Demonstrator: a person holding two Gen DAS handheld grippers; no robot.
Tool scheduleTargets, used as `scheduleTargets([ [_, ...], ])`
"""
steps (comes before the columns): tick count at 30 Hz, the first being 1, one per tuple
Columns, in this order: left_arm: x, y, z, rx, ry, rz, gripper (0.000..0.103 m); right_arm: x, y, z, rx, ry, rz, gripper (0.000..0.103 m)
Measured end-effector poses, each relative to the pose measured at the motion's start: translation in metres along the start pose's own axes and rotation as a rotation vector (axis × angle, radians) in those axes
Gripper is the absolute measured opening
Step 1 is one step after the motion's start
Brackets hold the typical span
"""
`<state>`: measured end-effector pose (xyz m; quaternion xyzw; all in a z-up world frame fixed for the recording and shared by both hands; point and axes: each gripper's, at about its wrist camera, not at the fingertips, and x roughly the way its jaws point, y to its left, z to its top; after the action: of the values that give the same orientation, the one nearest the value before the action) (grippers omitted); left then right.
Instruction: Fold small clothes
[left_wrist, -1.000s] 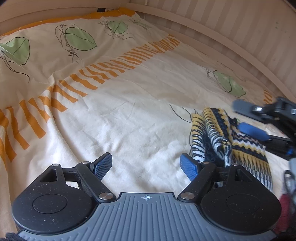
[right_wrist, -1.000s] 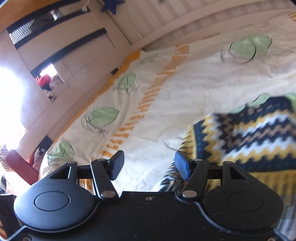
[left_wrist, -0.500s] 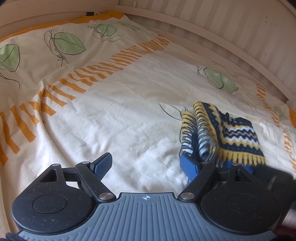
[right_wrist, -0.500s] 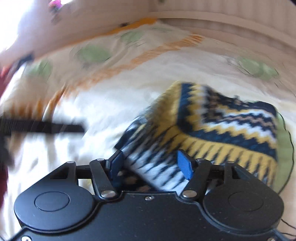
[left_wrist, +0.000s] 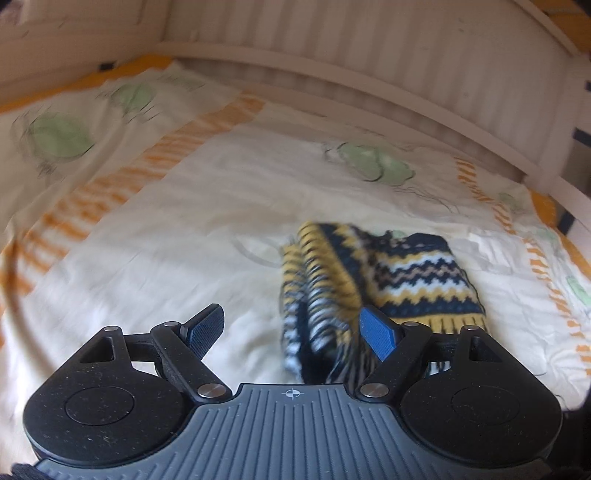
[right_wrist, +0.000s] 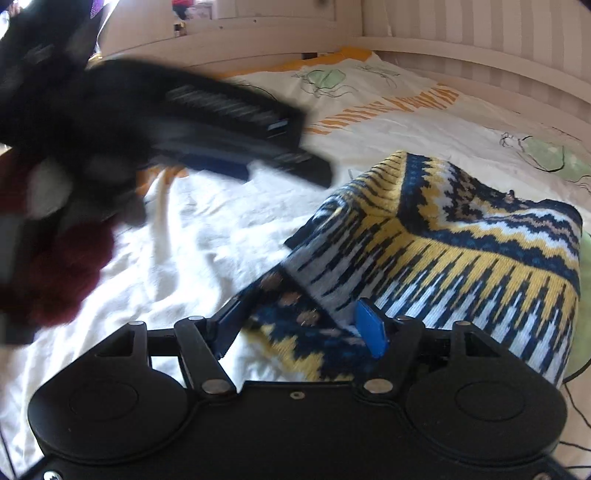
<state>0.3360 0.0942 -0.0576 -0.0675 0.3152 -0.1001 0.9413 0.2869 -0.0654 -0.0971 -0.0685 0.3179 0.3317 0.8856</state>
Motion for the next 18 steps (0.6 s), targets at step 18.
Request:
scheduleTargets([
  [18,0.043,0.031,-0.035,-0.166,0.143,-0.008,0.082,-0.053,-0.086,0.020,0.080,-0.155,-0.104,0.089],
])
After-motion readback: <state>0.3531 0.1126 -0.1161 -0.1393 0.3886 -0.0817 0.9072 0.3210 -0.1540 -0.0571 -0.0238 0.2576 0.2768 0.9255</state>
